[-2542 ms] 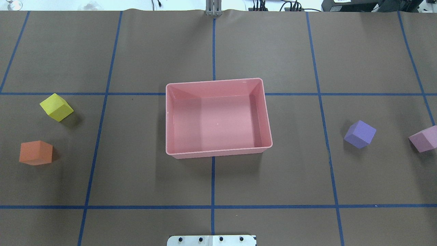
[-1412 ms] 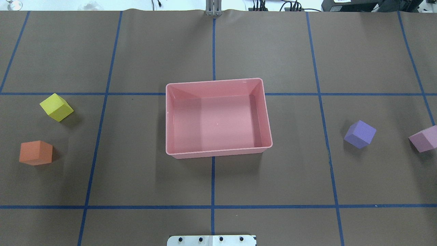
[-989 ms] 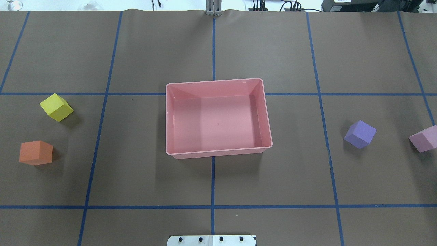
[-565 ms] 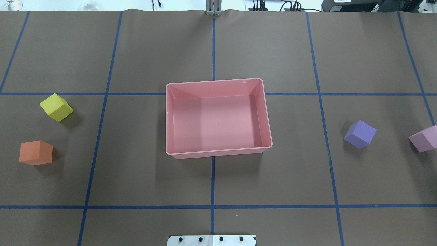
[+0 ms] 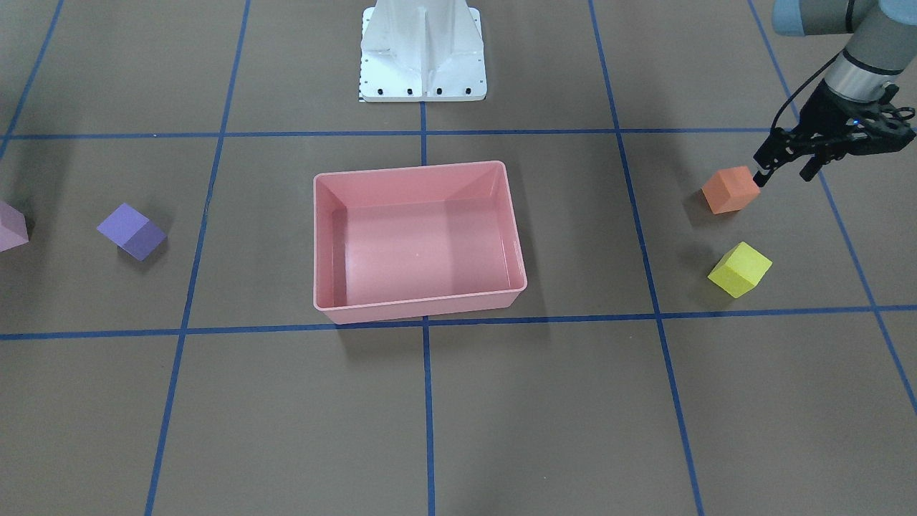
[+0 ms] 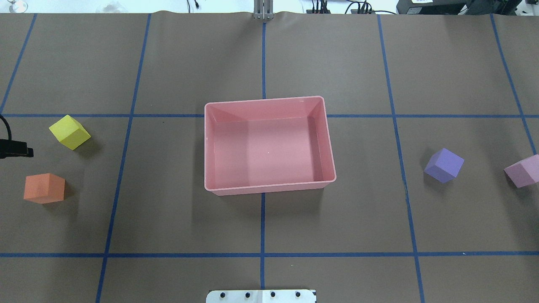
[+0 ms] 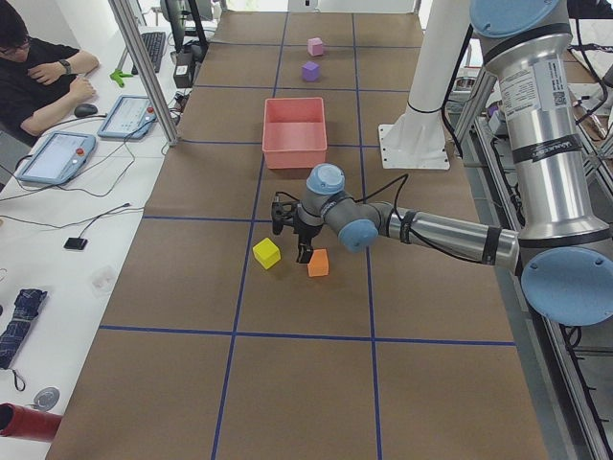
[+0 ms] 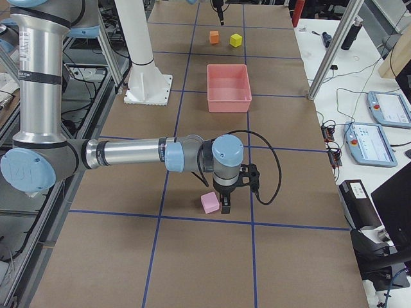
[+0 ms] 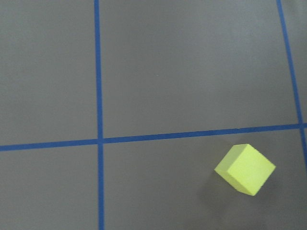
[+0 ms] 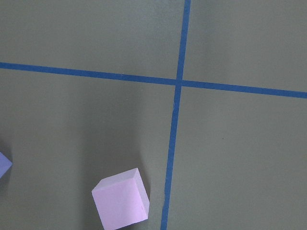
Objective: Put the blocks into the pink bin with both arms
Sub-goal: 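Lower the left gripper onto the orange cube and close it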
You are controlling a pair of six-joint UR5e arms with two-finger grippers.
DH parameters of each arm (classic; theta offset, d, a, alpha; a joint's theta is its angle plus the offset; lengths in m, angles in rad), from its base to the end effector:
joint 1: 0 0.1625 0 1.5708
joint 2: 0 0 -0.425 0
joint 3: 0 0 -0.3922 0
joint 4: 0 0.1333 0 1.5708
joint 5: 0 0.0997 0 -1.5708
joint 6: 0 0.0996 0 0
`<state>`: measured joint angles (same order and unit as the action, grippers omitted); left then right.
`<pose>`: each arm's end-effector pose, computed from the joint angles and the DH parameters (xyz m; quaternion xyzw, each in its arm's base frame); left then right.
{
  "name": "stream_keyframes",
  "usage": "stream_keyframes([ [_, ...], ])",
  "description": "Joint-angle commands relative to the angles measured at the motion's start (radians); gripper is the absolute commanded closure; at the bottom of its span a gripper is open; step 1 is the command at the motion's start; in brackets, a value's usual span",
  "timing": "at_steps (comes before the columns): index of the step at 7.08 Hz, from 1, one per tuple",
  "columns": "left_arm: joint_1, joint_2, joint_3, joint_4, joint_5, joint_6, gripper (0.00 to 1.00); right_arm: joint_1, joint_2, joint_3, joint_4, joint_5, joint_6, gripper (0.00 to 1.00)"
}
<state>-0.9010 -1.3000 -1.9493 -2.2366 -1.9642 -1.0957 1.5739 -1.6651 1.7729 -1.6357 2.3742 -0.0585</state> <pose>0.1811 -0.3819 0.5260 0.0951 0.4007 -0.1199 0.9033 0.0630 -0.4523 0.6082 0.0318 -0.3901 -0.0339 0.9196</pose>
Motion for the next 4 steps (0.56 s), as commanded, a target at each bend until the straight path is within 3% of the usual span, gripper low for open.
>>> stream_keyframes([
  [1,0.114,0.005,0.007,-0.018,0.102,-0.053,0.0,0.0,0.004,-0.003,0.001,0.007,0.002,0.0],
  [4,0.149,0.004,0.042,-0.018,0.11,-0.043,0.0,0.0,0.007,-0.007,-0.001,0.007,0.002,0.0],
])
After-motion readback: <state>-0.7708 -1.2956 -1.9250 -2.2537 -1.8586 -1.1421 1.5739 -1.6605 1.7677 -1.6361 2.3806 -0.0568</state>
